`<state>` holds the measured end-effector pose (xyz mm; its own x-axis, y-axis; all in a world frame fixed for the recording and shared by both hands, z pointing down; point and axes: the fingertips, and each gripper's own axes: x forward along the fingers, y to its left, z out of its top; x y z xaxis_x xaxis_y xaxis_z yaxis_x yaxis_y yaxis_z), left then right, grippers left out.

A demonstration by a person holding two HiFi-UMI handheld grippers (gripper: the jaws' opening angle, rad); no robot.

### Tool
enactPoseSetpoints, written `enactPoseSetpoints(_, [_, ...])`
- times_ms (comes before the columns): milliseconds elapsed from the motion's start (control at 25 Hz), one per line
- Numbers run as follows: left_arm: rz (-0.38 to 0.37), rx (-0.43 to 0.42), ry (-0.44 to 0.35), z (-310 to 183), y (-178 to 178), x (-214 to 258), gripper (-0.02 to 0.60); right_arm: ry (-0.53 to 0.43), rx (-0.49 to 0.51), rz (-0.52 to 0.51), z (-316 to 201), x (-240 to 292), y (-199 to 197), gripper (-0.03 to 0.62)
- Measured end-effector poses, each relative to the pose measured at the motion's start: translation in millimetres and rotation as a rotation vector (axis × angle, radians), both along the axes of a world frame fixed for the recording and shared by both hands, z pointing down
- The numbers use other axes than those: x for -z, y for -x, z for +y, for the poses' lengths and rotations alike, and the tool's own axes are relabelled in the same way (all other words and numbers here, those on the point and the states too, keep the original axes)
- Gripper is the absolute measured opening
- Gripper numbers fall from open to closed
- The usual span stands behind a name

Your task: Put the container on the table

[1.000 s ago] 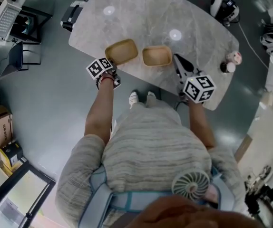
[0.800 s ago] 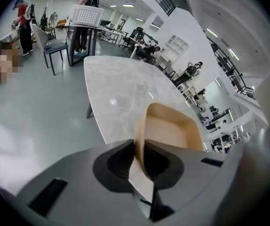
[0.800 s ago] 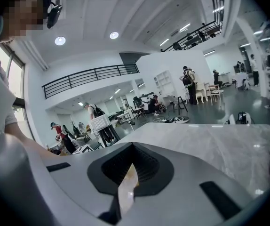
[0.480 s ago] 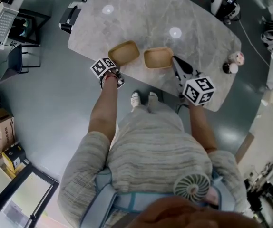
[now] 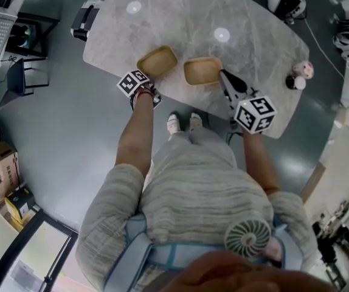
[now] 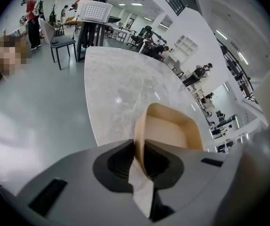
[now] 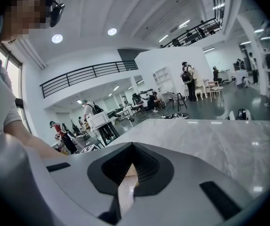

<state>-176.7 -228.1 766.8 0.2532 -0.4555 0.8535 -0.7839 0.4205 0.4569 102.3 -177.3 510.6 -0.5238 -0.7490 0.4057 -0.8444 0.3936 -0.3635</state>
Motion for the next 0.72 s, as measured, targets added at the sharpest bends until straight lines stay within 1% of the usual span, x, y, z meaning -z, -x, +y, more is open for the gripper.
enactPoseSetpoints(400, [-0.014,0.007,-0.013,-8.7,-3.5,-1.3,0.037,0.002,0.002,0.003,-4.1,-0.4,1.9,0.003])
enactPoseSetpoints(720, [-0.011,0.009,-0.007,-7.6,-6.4,-3.9,0.037,0.01,0.005,-0.003,-1.0,-2.7,1.4,0.003])
